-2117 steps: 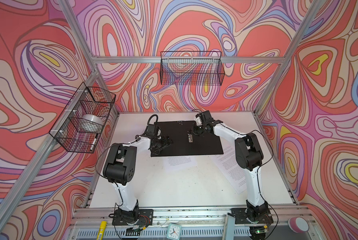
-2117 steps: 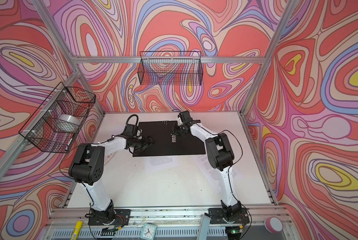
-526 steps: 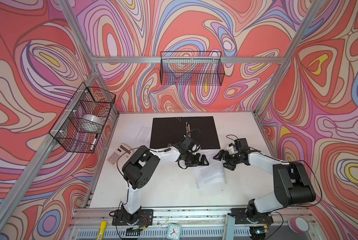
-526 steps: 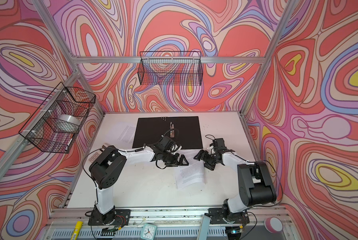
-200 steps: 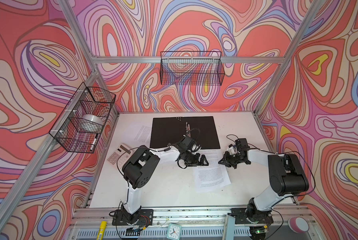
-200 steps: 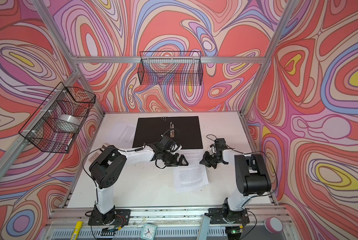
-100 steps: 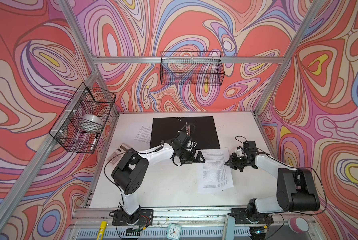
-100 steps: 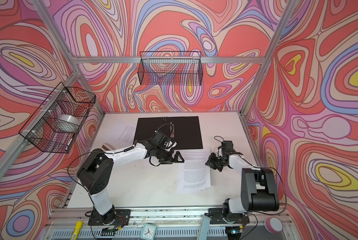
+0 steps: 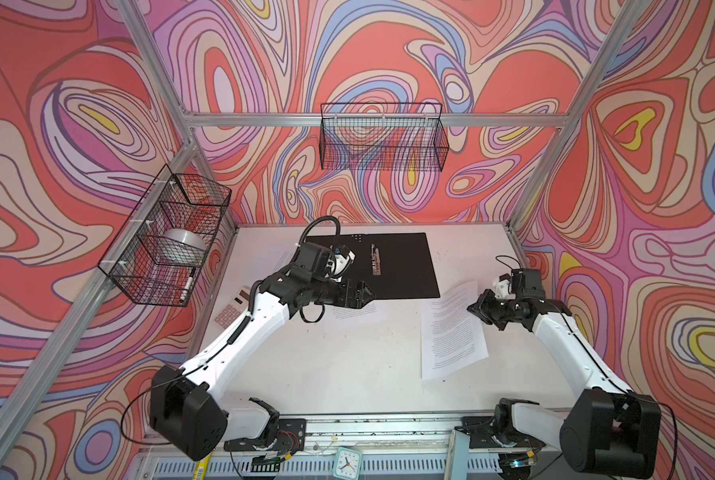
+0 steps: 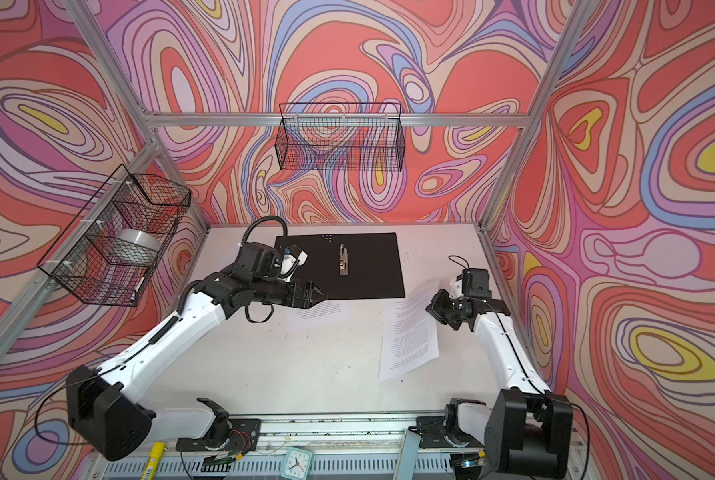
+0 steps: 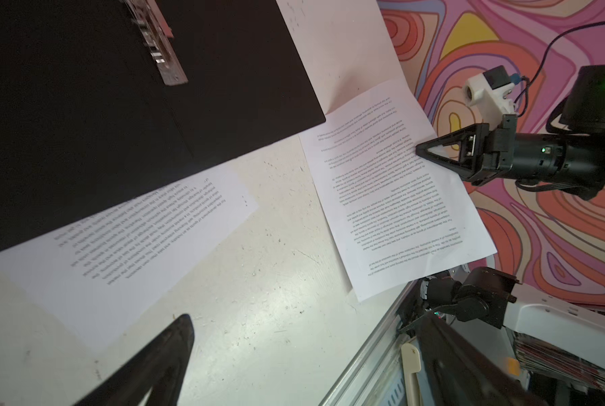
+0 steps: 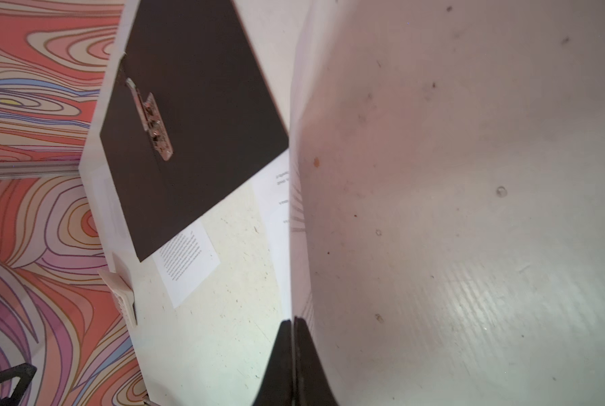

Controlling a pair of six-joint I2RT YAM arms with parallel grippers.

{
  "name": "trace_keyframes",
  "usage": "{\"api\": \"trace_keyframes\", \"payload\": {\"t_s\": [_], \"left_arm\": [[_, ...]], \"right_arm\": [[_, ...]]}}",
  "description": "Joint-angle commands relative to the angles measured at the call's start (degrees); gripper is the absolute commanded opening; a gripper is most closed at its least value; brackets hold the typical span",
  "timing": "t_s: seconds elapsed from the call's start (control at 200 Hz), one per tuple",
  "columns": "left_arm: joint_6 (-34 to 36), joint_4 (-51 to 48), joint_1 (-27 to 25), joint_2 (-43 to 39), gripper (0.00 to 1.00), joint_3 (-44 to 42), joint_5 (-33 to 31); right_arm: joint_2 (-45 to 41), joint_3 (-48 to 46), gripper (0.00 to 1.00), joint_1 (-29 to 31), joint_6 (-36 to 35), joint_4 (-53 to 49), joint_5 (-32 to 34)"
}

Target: Put the files into the folder

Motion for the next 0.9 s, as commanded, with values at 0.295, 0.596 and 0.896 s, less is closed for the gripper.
{"api": "trace_keyframes", "payload": {"t_s": [0.295, 0.596, 0.896], "left_arm": [[0.64, 14.96, 1.33, -15.24, 1.00, -14.37, -18.03], [0.59, 14.69, 5.76, -12.72, 1.00, -15.88, -12.00], [0.57, 14.80, 6.77, -11.19, 1.00, -15.61, -9.17]], "right_arm": [[8.40, 16.68, 0.00, 1.55, -2.65, -2.32, -2.52], [25.14, 32.25, 0.00, 9.88, 2.90, 5.89, -3.55], [42.67, 52.27, 0.00, 14.13, 7.18, 9.29, -7.96]]}}
